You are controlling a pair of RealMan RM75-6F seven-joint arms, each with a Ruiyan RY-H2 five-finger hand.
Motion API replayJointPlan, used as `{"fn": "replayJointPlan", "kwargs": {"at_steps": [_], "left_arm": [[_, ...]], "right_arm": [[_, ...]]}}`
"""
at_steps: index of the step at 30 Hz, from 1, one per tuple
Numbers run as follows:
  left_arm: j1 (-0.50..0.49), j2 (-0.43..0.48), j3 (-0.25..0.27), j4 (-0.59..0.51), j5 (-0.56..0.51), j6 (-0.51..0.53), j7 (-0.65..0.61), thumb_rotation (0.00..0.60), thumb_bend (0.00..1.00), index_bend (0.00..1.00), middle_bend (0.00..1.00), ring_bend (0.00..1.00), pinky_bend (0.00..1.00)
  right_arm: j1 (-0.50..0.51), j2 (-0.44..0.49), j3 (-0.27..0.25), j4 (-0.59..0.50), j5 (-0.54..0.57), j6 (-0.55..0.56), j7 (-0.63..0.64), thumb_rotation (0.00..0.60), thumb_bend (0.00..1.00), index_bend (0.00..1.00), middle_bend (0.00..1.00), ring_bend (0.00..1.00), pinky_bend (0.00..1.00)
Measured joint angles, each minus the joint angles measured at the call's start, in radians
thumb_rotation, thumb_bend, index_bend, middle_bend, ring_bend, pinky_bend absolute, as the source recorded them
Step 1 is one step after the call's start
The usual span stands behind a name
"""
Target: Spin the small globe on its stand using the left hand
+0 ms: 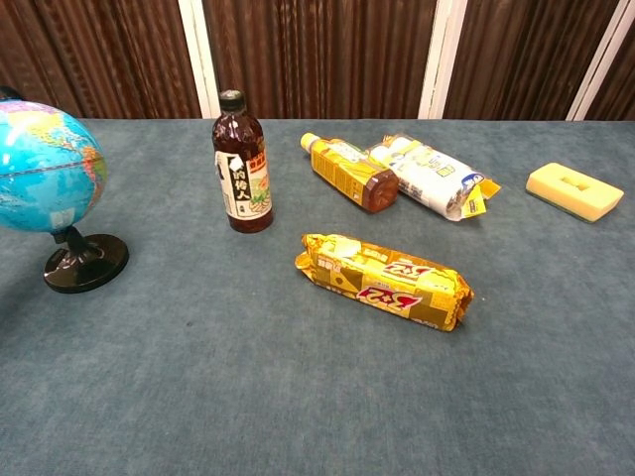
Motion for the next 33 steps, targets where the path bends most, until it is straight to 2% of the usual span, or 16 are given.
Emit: {"fn": "replayJointPlan", "kwargs": {"at_steps": [8,19,33], "left_arm": [[-0.059,-0.089,-0.062,0.018,-0.027,-0.013,0.081,0.6,0.34,0.0,0.0,0.0,0.0],[-0.091,-0.158,-0.086,0.125,-0.05,-0.005,0.166,0.6,0.34,0.0,0.0,0.0,0.0],[-0.103,-0.173,-0.097,0.176,-0.099,-0.022,0.148,0.6,0.34,0.0,0.0,0.0,0.0]], "right_arm": [[-0.002,0.011,0.001,-0.001,-0.005,0.014,0.024,0.6,0.07,0.0,0.0,0.0,0.0],[-0.002,0.013,-0.004,-0.003,-0.011,0.011,0.026,0.6,0.07,0.0,0.0,0.0,0.0],[-0.003,0.011,-0.003,-0.005,-0.008,0.011,0.02,0.6,0.07,0.0,0.0,0.0,0.0]]}}
